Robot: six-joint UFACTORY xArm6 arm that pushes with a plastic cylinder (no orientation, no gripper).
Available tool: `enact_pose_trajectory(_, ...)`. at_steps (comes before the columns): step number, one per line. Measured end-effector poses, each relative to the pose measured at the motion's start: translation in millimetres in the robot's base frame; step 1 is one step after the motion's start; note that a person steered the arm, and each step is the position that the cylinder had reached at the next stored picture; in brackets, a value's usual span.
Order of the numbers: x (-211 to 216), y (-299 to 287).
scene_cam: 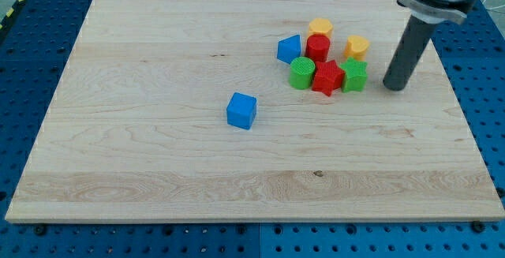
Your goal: Push the blue cube to the group of blocks
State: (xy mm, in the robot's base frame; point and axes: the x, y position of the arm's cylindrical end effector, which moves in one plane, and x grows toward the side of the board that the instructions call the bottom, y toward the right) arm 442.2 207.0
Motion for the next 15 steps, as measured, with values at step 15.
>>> enact_pose_trajectory(15,57,-203)
